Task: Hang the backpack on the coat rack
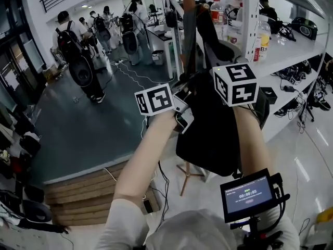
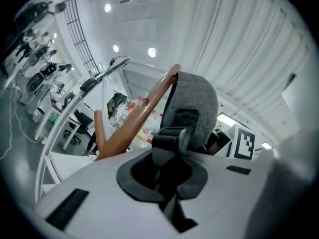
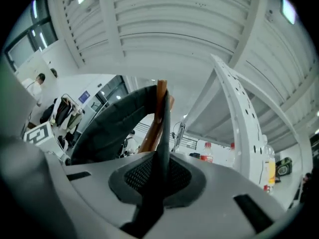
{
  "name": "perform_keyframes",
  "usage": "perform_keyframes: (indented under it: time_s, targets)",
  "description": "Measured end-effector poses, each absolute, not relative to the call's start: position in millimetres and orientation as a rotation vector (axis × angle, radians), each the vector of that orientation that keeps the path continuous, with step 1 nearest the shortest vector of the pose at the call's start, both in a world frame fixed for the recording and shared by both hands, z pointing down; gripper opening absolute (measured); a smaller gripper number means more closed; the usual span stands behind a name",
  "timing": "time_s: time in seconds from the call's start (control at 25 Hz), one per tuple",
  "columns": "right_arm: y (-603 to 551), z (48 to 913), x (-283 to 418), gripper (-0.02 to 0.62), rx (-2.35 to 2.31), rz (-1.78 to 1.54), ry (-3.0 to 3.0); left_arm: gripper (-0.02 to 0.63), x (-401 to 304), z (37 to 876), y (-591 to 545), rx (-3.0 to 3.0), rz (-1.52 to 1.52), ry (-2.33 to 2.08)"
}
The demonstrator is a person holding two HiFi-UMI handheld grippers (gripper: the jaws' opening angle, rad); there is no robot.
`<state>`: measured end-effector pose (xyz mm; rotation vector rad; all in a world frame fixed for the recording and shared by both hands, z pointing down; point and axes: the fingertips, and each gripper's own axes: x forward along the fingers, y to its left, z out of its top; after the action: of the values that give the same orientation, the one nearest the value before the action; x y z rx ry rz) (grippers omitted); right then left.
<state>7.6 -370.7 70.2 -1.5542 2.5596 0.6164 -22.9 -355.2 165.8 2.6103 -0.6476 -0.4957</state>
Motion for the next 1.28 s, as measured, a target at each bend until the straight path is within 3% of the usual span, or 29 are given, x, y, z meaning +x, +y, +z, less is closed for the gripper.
perform_keyframes:
  time_s: [0.48, 0.64, 0.72, 0.8, 1.28]
  targets:
    - [-338, 80, 16, 0.046, -1.553, 0.811, 2.382, 0.011, -51, 156, -302, 2.973, -0.603, -1.087]
    - [-322, 79, 22, 0.086, -1.550, 0.859, 2.284, 0.057, -59, 156, -284, 3.003, -0.674, -1.107]
    - [-311, 80, 27, 0.125, -1.504, 0.850, 2.236, 0.110, -65, 161, -278, 2.995, -0.712, -1.107]
    - [-299, 83, 33, 0.132, -1.417, 0.784, 2.199, 0.147, -72, 167, -273, 2.979, -0.736, -1.117]
    - [-263, 188, 57, 0.130, -1.075, 0.144, 2.251, 0.161, -96, 223, -216, 2.920, -0.789, -1.224]
